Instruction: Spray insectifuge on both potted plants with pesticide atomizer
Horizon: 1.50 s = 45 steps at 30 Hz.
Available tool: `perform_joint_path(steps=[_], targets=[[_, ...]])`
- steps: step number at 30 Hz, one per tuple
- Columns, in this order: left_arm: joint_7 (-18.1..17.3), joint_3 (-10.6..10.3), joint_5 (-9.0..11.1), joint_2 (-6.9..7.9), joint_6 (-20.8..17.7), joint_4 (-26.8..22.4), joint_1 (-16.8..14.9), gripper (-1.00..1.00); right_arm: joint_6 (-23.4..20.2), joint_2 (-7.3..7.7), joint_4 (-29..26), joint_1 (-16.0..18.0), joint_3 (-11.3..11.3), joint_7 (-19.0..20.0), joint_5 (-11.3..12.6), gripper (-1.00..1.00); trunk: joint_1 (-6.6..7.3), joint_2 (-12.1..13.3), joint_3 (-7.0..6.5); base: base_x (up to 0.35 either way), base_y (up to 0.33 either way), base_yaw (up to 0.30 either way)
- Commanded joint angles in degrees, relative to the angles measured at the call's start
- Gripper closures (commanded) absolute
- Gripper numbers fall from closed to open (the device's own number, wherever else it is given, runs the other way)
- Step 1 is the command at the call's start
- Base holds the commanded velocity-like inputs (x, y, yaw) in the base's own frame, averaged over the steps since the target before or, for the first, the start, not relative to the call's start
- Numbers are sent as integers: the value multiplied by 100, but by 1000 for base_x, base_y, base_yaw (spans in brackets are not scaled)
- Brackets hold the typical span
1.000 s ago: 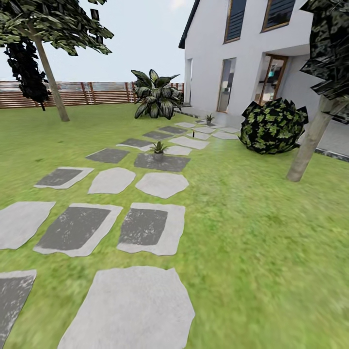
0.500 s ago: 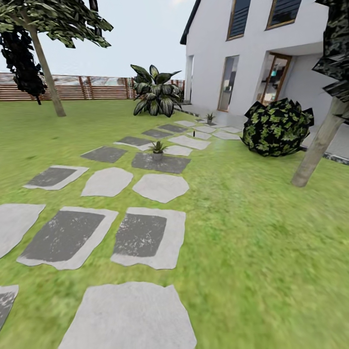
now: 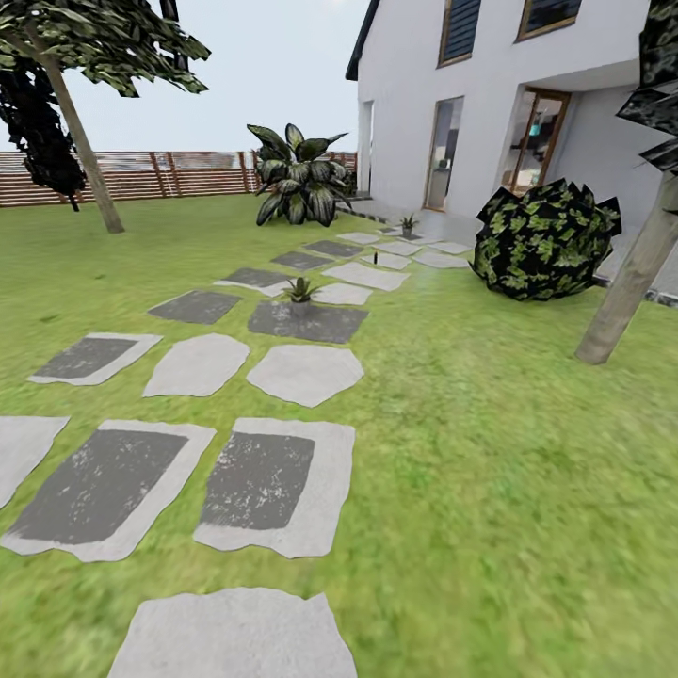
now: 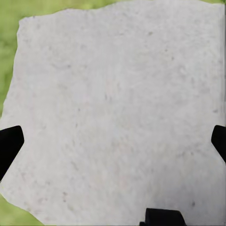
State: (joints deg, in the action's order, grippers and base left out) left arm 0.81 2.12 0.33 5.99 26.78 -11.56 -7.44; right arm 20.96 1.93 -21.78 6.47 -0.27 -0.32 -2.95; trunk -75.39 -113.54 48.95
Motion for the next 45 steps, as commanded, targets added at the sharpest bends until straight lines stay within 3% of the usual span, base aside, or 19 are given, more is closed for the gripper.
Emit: perform_joint_path(steps=[1, 36, 45], targets=[[-2, 16, 2, -1, 19, 4, -3, -100, 15, 0, 5, 3, -2, -3, -30, -100, -3, -2, 5, 326, -106, 0], [-14, 21, 3, -20, 17, -42, -14, -100, 20, 0, -2, 3, -7, -3, -31, -100, -3, -2, 5, 326, -87, 0], [-56, 28, 15, -72, -17, -115, -253, -100, 13, 0, -2, 3, -8, -3, -22, -100, -3, -2, 5, 326, -85, 0]])
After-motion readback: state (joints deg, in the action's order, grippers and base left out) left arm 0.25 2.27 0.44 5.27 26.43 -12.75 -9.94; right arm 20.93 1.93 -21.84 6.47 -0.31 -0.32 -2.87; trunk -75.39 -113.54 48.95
